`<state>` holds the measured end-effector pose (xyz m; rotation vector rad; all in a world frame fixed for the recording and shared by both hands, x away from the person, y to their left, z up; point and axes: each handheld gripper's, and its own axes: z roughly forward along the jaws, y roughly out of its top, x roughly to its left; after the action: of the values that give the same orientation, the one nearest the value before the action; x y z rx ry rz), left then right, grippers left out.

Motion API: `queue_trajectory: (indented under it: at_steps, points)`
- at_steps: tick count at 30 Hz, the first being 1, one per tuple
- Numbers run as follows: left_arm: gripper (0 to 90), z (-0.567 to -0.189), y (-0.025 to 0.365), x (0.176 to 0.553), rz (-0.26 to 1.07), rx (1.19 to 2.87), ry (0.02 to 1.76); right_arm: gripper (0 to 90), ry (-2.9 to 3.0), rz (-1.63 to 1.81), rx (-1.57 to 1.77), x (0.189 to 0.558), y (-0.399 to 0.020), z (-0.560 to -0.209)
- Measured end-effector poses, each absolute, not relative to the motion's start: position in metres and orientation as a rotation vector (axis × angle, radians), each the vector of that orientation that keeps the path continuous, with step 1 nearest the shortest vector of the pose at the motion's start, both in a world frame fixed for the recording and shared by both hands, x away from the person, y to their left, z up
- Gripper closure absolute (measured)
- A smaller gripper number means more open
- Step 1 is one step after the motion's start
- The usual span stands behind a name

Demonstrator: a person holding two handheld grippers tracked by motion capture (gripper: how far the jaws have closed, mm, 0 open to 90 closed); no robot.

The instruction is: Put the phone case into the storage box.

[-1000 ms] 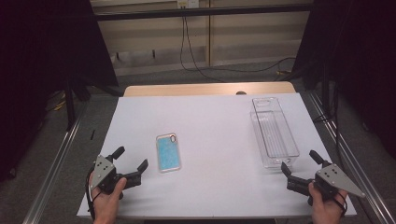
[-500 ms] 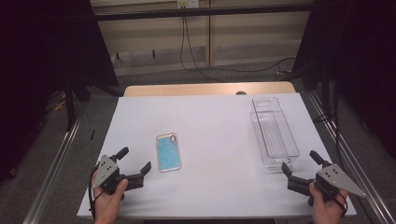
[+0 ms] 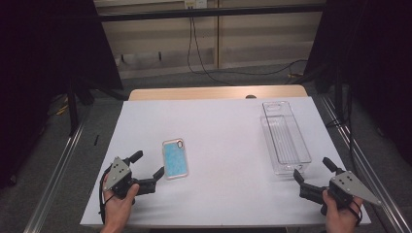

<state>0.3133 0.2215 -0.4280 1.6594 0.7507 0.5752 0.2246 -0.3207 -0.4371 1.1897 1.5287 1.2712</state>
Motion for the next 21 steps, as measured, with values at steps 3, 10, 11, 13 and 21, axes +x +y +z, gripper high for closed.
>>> queue_trajectory:
  at_steps: [3, 10, 11, 13, 21]
  points:
    - [4.5, -0.428, 0.22, 0.315, 0.568, 1.665, 0.747, 0.0, 1.523, 1.27, 1.193, 0.225, -0.321, -0.437]
    - [5.4, -0.424, 0.212, 0.32, 0.471, 1.686, 0.716, 0.0, 1.519, 1.266, 1.191, 0.224, -0.32, -0.436]
    - [5.4, -0.425, 0.208, 0.321, 0.47, 1.694, 0.703, 0.0, 1.516, 1.269, 1.191, 0.224, -0.321, -0.436]
    - [5.3, -0.425, 0.207, 0.322, 0.459, 1.696, 0.703, 0.0, 1.516, 1.269, 1.19, 0.224, -0.321, -0.436]
    - [3.4, -0.423, 0.198, 0.329, 0.436, 1.664, 0.699, 0.0, 1.525, 1.27, 1.186, 0.224, -0.32, -0.436]
